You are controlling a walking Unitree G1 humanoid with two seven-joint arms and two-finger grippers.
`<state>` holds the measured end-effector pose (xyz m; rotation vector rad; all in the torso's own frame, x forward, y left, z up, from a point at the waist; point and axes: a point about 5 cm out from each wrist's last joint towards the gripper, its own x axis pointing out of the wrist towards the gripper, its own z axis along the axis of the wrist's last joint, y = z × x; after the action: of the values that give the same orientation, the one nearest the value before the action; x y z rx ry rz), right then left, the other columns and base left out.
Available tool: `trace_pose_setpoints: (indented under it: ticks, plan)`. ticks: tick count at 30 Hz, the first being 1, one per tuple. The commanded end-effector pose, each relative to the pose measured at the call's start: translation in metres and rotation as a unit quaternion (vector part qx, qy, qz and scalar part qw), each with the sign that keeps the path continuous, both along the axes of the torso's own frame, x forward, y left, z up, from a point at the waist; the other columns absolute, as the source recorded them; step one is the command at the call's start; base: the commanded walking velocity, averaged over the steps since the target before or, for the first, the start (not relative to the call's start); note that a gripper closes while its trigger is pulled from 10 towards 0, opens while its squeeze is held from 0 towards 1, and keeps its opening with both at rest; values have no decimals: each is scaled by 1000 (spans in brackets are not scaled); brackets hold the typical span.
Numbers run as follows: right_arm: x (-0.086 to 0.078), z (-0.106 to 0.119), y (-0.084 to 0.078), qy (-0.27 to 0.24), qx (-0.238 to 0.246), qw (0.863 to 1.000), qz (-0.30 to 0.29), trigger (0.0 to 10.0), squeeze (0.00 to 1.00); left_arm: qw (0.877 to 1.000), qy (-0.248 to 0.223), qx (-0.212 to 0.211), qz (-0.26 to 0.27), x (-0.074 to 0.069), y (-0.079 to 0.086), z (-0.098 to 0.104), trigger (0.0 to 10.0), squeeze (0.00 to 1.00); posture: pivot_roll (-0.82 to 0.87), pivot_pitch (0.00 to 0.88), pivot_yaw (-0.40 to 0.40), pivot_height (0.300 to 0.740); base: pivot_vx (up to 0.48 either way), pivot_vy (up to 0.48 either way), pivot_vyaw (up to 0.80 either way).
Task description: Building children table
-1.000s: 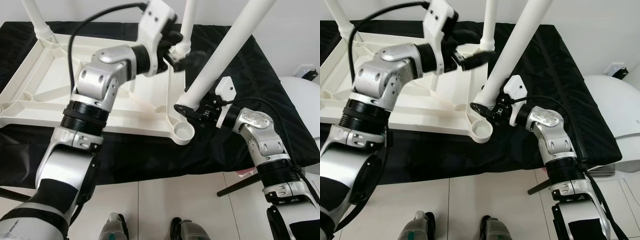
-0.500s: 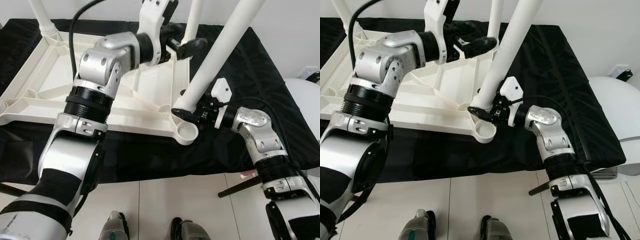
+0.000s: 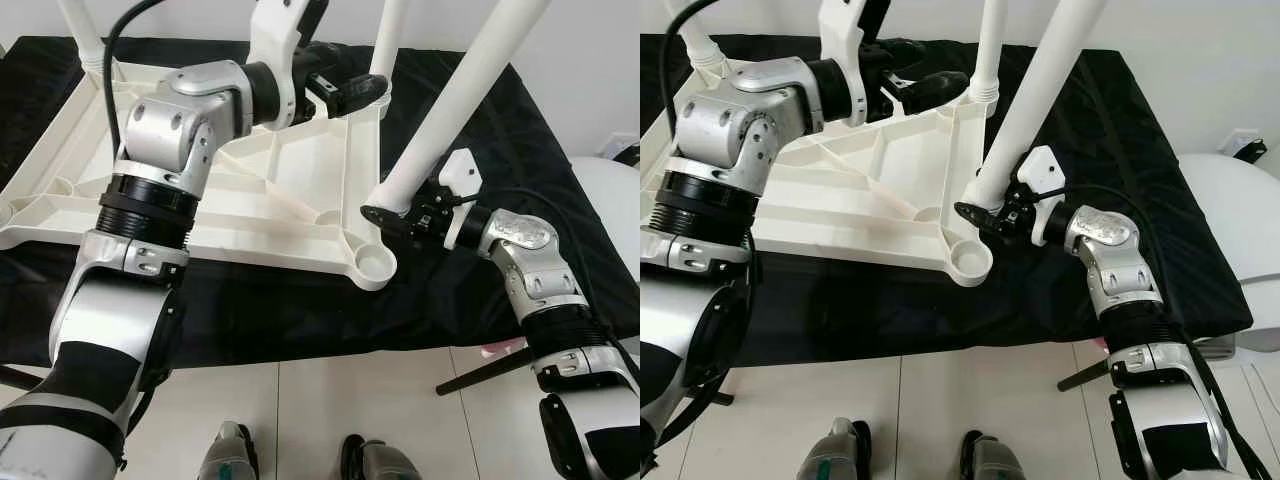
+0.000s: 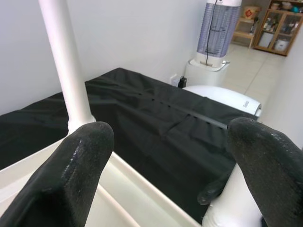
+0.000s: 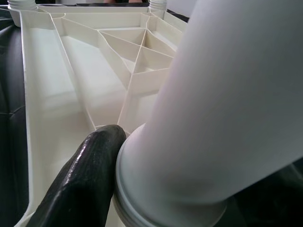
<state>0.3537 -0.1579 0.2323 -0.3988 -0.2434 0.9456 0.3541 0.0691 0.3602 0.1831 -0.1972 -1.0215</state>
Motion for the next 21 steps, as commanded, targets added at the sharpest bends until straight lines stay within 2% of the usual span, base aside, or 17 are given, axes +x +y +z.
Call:
trace_pose_setpoints:
  ticks: [1,2,4,18,21]
  plan:
    - [3,3,-5,-10,-6,1000,-9,10000,0,995,4,23,-99,-14,-6,-1,10000,0,102,190,-37,740,0,0,0]
    - [3,3,-5,-10,-6,1000,-9,10000,0,995,4,23,-99,-14,-6,-1,10000,0,102,190,-37,740,0,0,0]
    - [6,5,-2,-16,-16,1000,-3,10000,0,991,7,16,-131,-24,-13,3,10000,0,105,192,-41,740,0,0,0]
    - [11,11,5,-32,-32,999,10,10000,0,984,4,23,-179,-37,-28,7,10000,0,108,197,-41,740,0,0,0]
    - [12,12,7,-35,-37,999,14,10000,0,979,-4,26,-203,-45,-34,10,10000,0,109,196,-43,740,0,0,0]
